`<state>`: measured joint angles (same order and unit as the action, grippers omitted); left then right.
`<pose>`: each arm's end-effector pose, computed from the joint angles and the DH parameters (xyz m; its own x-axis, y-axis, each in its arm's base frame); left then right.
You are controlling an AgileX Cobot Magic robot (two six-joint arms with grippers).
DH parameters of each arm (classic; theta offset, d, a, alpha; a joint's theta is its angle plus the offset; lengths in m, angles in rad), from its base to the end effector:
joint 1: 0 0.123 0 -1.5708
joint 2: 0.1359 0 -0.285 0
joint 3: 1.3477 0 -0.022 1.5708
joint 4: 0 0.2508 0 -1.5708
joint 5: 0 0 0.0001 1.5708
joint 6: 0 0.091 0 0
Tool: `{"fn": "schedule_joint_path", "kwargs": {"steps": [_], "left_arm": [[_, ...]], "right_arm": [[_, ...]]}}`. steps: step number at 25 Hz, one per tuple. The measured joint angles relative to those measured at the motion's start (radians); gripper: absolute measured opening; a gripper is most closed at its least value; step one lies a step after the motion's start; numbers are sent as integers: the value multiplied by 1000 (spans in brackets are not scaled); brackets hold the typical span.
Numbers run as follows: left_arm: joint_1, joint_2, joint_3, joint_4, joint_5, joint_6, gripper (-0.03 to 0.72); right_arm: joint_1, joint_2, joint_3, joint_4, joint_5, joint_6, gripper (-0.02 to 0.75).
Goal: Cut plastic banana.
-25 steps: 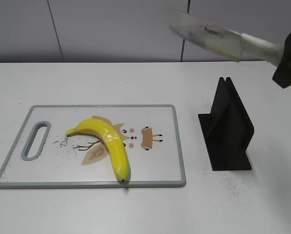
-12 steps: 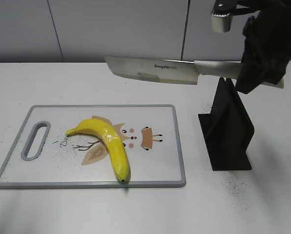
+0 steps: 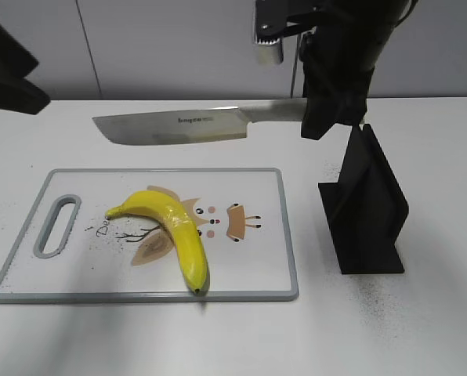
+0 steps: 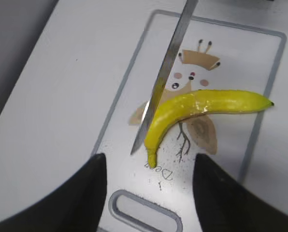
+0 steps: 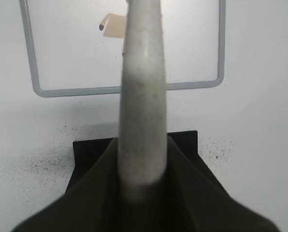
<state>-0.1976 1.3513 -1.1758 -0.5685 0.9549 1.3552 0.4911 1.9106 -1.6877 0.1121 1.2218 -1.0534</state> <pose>0.2615 -0.0932 0.3398 -0.0765 0.7870 -0.6122 0.9050 0.3125 0.2887 0.3493 0.1977 0.2758 -0.0394 -0.9790 -0.2000 -0.9897 0.0658 -0.1273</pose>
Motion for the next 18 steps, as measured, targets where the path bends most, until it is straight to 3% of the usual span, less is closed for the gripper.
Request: {"fn": "schedule_joint_path", "kwargs": {"steps": [6, 12, 18], "left_arm": [[-67, 156, -69, 1, 75, 109, 534], [-72, 264, -70, 27, 68, 132, 534], [-72, 306, -70, 54, 30, 140, 481]], "right_arm": [[13, 48, -8, 30, -1, -55, 162], [13, 55, -8, 75, -1, -121, 162], [13, 55, -8, 97, -11, -141, 162]]}}
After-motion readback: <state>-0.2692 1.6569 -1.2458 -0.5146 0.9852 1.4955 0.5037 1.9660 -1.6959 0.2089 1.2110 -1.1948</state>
